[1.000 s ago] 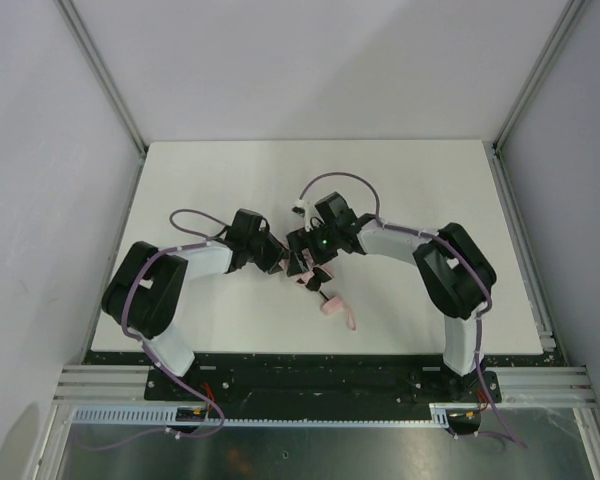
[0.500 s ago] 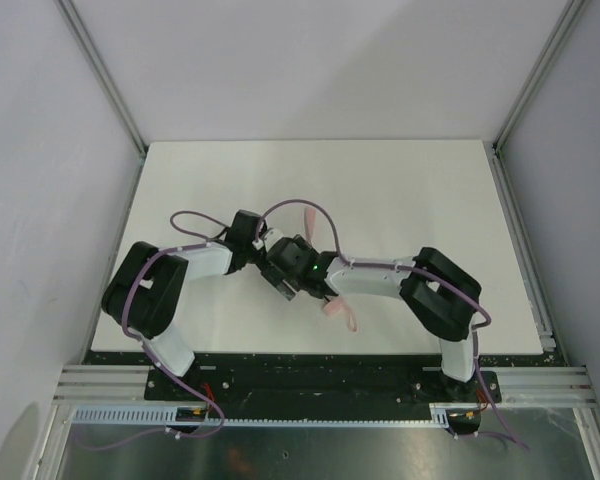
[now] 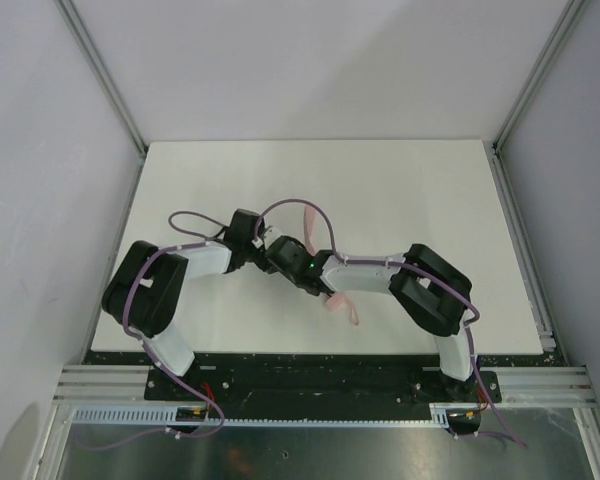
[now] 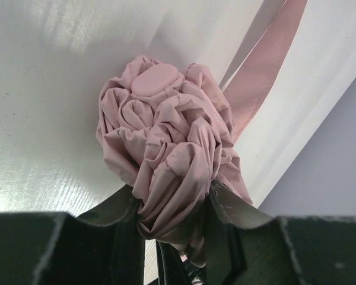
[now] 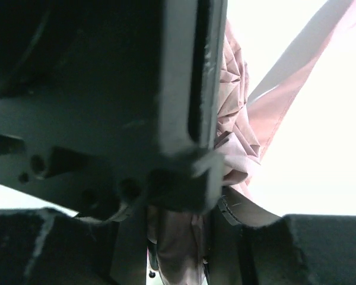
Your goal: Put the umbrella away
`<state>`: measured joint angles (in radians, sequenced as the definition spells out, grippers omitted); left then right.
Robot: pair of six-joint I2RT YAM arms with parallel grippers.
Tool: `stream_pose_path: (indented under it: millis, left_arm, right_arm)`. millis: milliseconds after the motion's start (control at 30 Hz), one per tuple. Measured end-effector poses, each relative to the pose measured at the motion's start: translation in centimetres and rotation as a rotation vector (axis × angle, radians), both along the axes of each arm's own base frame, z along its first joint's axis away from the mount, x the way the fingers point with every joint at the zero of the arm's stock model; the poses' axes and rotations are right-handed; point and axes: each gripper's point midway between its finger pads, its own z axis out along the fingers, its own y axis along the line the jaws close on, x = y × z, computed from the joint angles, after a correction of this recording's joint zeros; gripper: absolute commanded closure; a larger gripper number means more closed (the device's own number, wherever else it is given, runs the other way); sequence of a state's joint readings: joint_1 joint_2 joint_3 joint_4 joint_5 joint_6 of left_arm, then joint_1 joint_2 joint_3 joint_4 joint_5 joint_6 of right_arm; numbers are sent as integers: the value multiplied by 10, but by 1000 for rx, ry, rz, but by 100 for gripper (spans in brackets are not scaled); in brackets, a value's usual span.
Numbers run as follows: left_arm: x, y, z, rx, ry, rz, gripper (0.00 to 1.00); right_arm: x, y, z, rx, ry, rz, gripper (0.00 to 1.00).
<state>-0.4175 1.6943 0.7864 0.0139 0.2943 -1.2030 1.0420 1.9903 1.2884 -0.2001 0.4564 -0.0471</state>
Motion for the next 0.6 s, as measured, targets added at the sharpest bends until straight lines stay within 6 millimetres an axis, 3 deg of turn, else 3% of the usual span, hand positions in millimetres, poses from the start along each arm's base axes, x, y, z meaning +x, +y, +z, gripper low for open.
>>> stream_pose_path:
  millis: [133,300,467,600]
  left_arm:
    - [5,3,1,20,-15,15,41]
    - [8,14,1,69,-45,18,13]
    - [13,18,5,78,-68,31,10]
    - [9,16,5,74,-65,2,15]
  right_arm:
    - [5,2,-2,50,88,55,100]
    - [10,6,-1,190,245,145,100]
    - [5,9,2,321,390,250,100]
    - [6,4,3,413,485,281,100]
